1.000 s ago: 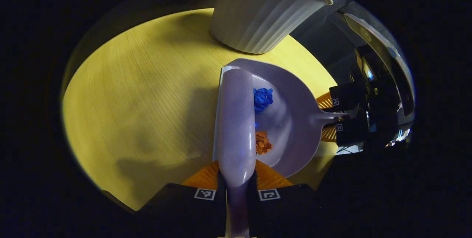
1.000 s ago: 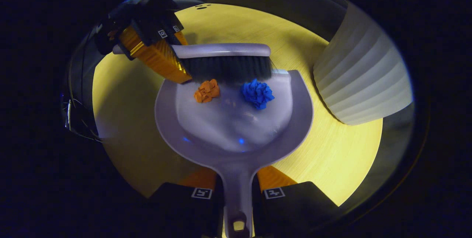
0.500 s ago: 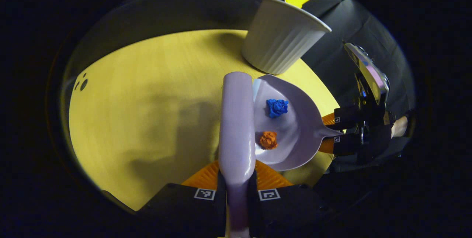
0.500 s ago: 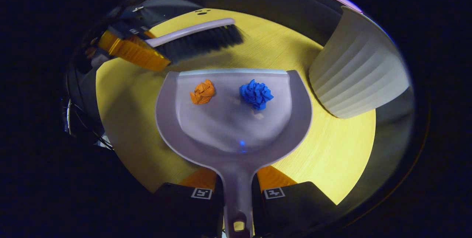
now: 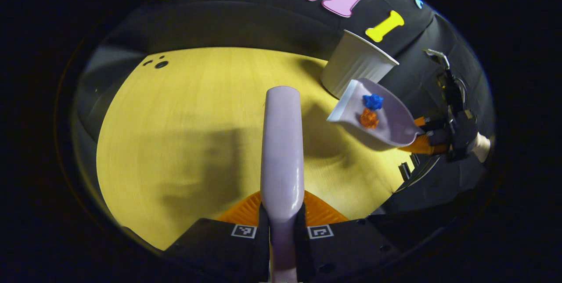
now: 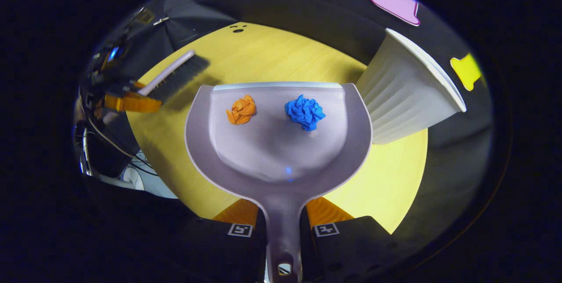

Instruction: Pick up the small broom and dustpan from the desktop, sweep the trash into the dustpan with the broom, and then empty the trash into the garbage bin.

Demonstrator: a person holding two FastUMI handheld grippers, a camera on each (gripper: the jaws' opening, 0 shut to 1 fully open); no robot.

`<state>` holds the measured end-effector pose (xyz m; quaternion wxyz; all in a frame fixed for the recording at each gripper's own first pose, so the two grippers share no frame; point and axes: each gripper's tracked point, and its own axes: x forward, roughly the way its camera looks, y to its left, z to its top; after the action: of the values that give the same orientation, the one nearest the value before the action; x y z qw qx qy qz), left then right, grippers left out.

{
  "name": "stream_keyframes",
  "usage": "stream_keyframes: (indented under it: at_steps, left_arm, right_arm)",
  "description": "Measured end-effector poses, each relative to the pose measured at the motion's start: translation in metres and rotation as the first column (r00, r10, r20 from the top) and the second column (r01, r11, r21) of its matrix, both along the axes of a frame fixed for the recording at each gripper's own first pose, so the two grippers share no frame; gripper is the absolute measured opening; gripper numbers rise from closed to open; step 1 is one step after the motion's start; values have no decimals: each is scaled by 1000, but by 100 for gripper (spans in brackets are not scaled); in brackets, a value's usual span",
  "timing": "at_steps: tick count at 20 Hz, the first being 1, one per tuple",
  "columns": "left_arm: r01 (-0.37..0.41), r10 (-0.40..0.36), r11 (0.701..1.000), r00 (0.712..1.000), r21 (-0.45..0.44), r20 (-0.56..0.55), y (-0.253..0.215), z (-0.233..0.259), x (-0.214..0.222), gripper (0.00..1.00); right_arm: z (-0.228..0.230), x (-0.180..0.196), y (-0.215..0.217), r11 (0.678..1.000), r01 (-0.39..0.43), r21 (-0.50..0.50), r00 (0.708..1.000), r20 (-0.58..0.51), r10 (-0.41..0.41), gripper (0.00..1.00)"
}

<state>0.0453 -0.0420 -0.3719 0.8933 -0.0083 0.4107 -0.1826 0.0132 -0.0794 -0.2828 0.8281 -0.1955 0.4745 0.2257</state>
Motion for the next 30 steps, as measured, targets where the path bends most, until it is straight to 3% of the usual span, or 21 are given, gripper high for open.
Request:
stream_keyframes:
  at_steps: [1, 4, 5, 8, 20, 25, 26, 27, 30]
  left_arm:
    - [-15, 15, 1000, 1000, -12, 7, 11, -6, -8, 28]
    - [-47, 48, 998, 998, -39, 29, 28, 1, -34, 28]
    - [-55, 56, 998, 998, -41, 34, 27, -2, -37, 28]
    - [-70, 72, 996, 997, -55, 39, 29, -2, -47, 28]
    - [-230, 244, 961, 967, -154, 78, 58, 17, -67, 28]
    - [-281, 296, 946, 952, -159, 78, 73, 30, -53, 28]
    - [-290, 305, 944, 949, -158, 80, 75, 33, -49, 28]
    - [-300, 315, 941, 946, -156, 82, 78, 38, -47, 27]
    - [-332, 345, 933, 935, -139, 81, 87, 46, -38, 28]
  right_arm:
    - [6, 0, -2, 1000, 4, 5, 1000, 6, -4, 32]
    - [43, 5, -15, 1000, 1, -9, 998, 61, -1, 36]
    - [55, 10, -19, 1000, 5, -9, 997, 79, -4, 31]
    - [82, 14, -23, 998, 48, 36, 995, 91, -52, 36]
    - [66, 17, -4, 976, 170, 134, 979, 87, -182, 36]
    - [65, 15, -7, 970, 221, 98, 970, 80, -229, 40]
    - [66, 16, -7, 971, 224, 83, 969, 83, -231, 31]
    - [65, 17, -9, 971, 229, 63, 968, 90, -234, 36]
    - [62, 17, -11, 972, 236, 7, 965, 115, -235, 31]
